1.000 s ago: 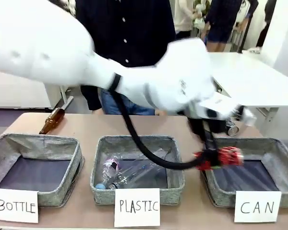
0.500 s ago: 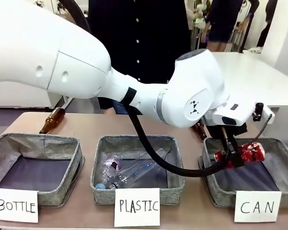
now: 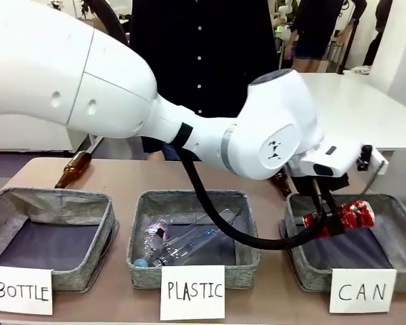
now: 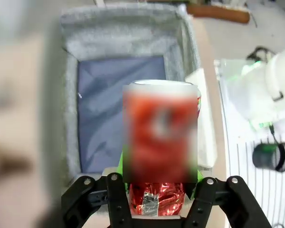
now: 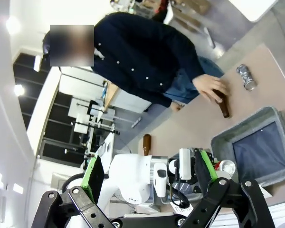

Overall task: Sort the can waste into the basket.
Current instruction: Pick up the can waste from the table and place it in the right Fabric basket.

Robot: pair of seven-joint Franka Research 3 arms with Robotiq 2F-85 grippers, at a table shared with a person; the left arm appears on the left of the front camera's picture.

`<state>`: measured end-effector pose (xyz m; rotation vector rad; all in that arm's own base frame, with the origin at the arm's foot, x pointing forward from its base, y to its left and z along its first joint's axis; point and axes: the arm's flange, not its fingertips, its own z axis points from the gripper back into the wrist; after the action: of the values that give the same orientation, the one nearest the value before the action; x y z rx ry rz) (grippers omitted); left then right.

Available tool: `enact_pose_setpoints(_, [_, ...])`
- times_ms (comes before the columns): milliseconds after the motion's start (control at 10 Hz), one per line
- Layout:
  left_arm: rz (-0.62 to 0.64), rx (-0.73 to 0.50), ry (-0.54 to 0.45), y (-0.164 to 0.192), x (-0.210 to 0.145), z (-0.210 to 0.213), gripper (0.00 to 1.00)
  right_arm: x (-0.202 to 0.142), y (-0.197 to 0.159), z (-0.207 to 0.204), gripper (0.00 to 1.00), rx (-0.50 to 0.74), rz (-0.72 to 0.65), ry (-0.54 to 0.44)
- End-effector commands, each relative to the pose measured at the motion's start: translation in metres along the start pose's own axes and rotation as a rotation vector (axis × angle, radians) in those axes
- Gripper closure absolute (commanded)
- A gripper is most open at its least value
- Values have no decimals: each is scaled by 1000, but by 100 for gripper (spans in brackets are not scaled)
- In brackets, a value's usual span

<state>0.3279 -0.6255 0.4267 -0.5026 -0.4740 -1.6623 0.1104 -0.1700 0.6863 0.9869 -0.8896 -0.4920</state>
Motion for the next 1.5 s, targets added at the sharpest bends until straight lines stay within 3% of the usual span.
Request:
enact_pose_setpoints(0, [-44,35,-116,-2,7,5,53,-3,3,11,0,23,-9,-31])
enact_pose_setpoints(100, [-39,45,-118,1,8,9,0,-3,3,11,0,23,-9,-31])
enact_pose_setpoints(300, [-37,85,-169,5,8,16,0,-3,3,11,0,23,-9,-31])
enact_pose_setpoints(800, [-24,103,-154,6,6,16,0,-3,3,11,0,23,-9,-31])
enact_pose_setpoints(900, [30,99,-111,9,6,25,0,-3,3,11,0,23,-9,-31])
enact_pose_setpoints(1000, [117,83,-11,12,2,47,0,0,0,2,0,3,2,-8])
enact_pose_setpoints(1100, [234,33,45,11,-5,86,0,-3,20,6,0,-25,86,-17])
enact_pose_setpoints(1200, [316,-2,74,5,-18,137,0,-5,36,-8,0,-18,147,25])
enact_pose_setpoints(1400, [541,82,72,-22,-50,248,0,-16,52,-70,0,-42,206,183])
